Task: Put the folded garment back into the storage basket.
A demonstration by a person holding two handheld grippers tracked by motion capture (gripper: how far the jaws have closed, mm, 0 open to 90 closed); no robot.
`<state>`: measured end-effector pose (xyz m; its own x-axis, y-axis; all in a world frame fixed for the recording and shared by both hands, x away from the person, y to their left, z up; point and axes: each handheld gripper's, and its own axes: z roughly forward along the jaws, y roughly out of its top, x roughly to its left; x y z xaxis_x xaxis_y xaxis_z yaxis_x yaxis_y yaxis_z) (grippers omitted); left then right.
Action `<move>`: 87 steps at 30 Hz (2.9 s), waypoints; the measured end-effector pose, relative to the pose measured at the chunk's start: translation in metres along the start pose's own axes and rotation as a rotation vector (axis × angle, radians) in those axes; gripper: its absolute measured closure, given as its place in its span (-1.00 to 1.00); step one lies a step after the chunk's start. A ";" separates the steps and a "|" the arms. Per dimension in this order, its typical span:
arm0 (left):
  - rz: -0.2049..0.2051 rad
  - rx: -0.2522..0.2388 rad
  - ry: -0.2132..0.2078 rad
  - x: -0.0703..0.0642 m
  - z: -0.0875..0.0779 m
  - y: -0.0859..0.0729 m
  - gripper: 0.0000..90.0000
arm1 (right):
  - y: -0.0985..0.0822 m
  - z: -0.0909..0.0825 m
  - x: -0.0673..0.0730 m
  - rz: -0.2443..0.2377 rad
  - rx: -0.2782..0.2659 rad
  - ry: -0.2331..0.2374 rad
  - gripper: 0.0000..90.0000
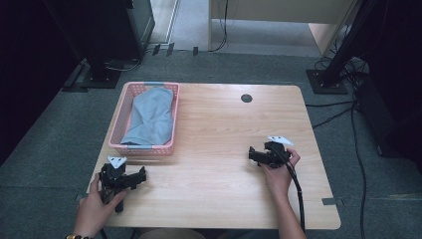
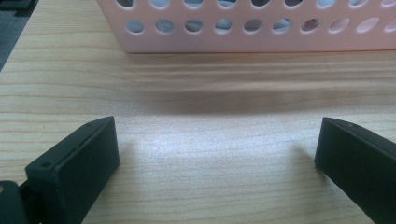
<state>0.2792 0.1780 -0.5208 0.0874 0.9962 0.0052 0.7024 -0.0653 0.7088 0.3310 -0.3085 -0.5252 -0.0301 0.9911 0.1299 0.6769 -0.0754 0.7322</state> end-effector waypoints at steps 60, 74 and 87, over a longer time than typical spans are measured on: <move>-0.002 0.000 0.001 0.000 0.000 0.000 -1.00 | -0.018 -0.028 -0.051 0.050 0.002 -0.121 -1.00; -0.002 0.000 0.001 0.000 0.000 0.000 -1.00 | -0.022 -0.035 -0.065 0.062 0.006 -0.146 -1.00; -0.002 0.000 0.001 0.000 0.000 0.000 -1.00 | -0.025 -0.040 -0.075 0.069 0.006 -0.160 -1.00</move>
<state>0.2791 0.1777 -0.5208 0.0852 0.9964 0.0048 0.7025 -0.0634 0.7088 0.2863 -0.3849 -0.5264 0.1336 0.9885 0.0712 0.6779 -0.1435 0.7210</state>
